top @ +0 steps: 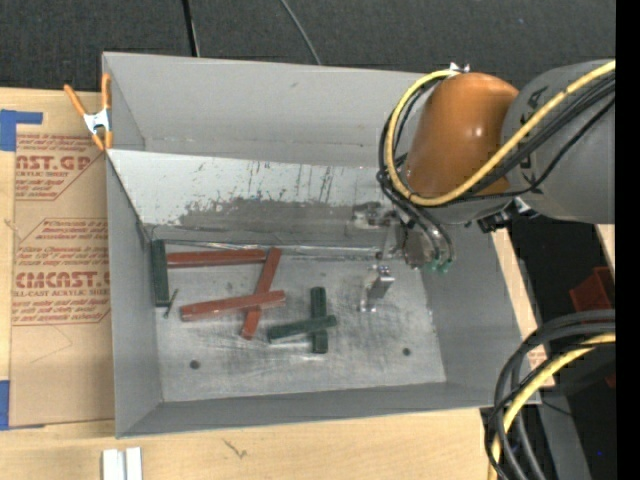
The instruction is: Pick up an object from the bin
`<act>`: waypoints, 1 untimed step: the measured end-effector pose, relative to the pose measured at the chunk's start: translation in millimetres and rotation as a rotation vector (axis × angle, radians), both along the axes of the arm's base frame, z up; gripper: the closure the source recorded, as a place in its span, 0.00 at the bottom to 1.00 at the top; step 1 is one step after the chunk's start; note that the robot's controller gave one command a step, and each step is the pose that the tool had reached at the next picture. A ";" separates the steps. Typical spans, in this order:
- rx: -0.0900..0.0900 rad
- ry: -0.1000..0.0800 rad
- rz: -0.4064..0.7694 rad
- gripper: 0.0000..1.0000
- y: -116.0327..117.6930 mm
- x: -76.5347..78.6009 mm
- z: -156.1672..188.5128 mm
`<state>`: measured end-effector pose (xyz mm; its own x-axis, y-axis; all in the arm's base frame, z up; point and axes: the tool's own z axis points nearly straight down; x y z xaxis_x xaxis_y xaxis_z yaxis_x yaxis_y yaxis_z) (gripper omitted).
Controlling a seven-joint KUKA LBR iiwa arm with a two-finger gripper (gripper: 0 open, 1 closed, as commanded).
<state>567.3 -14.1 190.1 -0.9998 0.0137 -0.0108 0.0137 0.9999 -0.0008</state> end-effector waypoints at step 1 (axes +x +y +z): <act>0.003 0.008 -0.090 0.00 14.8 -8.7 -57.0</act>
Offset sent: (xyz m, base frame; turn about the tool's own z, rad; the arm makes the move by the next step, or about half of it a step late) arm -0.0244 0.0250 -0.1201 -0.0509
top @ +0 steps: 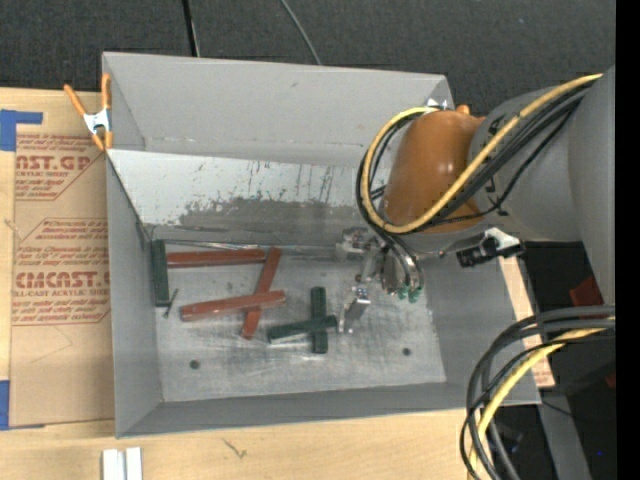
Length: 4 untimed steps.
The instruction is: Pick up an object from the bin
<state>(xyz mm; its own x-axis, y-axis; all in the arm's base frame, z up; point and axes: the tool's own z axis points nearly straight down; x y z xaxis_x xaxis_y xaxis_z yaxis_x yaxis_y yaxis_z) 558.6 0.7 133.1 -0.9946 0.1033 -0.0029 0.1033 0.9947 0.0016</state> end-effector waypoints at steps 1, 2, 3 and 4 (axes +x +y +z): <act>-0.001 0.009 0.142 1.00 10.8 -15.8 -60.4; -0.001 -0.006 0.141 0.00 11.1 -13.2 -60.9; -0.001 -0.005 0.141 0.00 11.1 -13.2 -60.9; 0.000 0.009 -0.111 1.00 72.6 -12.7 -59.8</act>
Offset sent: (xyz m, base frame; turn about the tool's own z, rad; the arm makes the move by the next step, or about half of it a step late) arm 0.0000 0.0000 0.0000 0.0000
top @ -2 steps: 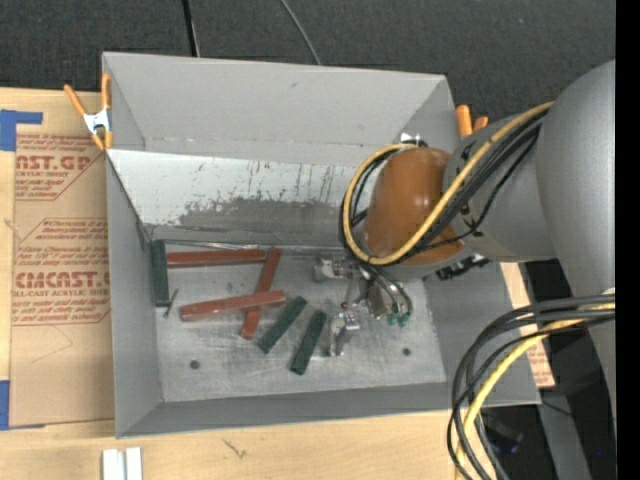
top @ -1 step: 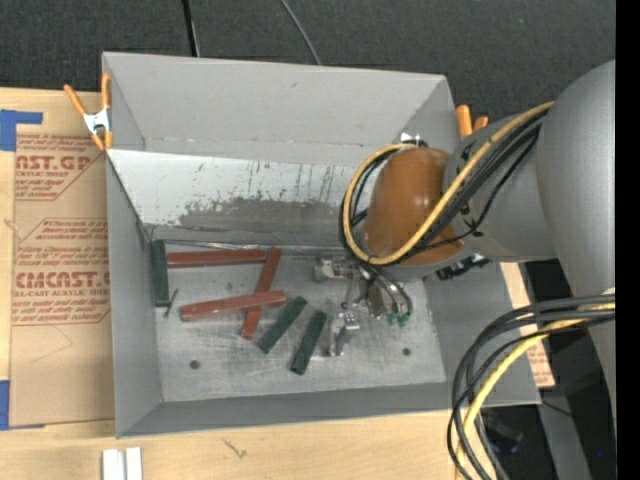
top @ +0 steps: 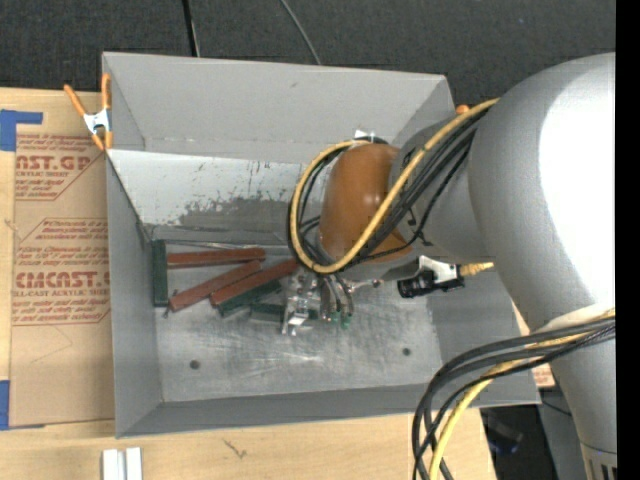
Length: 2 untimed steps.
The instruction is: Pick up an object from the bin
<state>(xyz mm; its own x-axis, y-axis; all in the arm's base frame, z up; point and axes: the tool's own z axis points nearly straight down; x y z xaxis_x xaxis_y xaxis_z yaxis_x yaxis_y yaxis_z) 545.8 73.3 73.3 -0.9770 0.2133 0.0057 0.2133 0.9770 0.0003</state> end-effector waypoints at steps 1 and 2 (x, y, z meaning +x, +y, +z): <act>0.000 0.000 0.000 1.00 0.0 0.1 0.0; 0.000 -0.012 0.019 1.00 6.8 -2.2 181.8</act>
Offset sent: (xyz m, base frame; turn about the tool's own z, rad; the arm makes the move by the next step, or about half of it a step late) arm -0.0036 0.0060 0.1799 -0.0182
